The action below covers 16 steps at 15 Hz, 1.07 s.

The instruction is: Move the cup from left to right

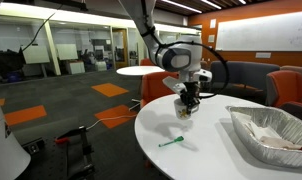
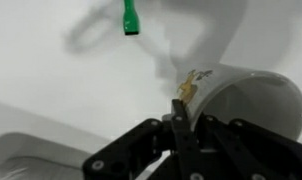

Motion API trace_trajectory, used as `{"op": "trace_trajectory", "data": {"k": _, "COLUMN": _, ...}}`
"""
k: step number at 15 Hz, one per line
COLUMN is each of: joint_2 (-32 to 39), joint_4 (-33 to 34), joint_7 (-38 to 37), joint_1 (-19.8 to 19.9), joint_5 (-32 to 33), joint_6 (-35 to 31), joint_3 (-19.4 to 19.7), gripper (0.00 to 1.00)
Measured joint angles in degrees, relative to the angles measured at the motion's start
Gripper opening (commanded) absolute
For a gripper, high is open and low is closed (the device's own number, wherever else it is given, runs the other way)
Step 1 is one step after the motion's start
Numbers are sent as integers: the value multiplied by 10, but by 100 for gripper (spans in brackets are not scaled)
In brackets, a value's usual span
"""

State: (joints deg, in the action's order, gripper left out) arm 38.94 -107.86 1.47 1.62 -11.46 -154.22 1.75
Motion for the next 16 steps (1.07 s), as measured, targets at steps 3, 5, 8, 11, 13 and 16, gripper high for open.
{"op": "trace_trajectory", "data": {"k": 3, "joint_2": 23, "joint_4": 47, "joint_7": -49, "joint_1": 0, "joint_5": 18, "joint_6": 52, "joint_3": 22, "gripper": 3}}
{"op": "trace_trajectory", "data": {"k": 5, "joint_2": 47, "joint_4": 86, "joint_7": -78, "joint_1": -1, "joint_5": 21, "joint_6": 95, "joint_3": 26, "gripper": 3}}
{"op": "trace_trajectory", "data": {"k": 8, "joint_2": 84, "joint_4": 146, "joint_7": -109, "joint_1": -1, "joint_5": 21, "joint_6": 152, "joint_3": 25, "gripper": 3}}
{"op": "trace_trajectory", "data": {"k": 11, "joint_2": 120, "joint_4": 189, "joint_7": -119, "joint_1": 0, "joint_5": 20, "joint_6": 164, "joint_3": 23, "gripper": 3}}
{"op": "trace_trajectory", "data": {"k": 13, "joint_2": 140, "joint_4": 210, "joint_7": -119, "joint_1": 0, "joint_5": 19, "joint_6": 164, "joint_3": 18, "gripper": 3}}
{"op": "trace_trajectory", "data": {"k": 16, "joint_2": 153, "joint_4": 229, "joint_7": -119, "joint_1": 1, "joint_5": 18, "joint_6": 164, "joint_3": 16, "gripper": 38}}
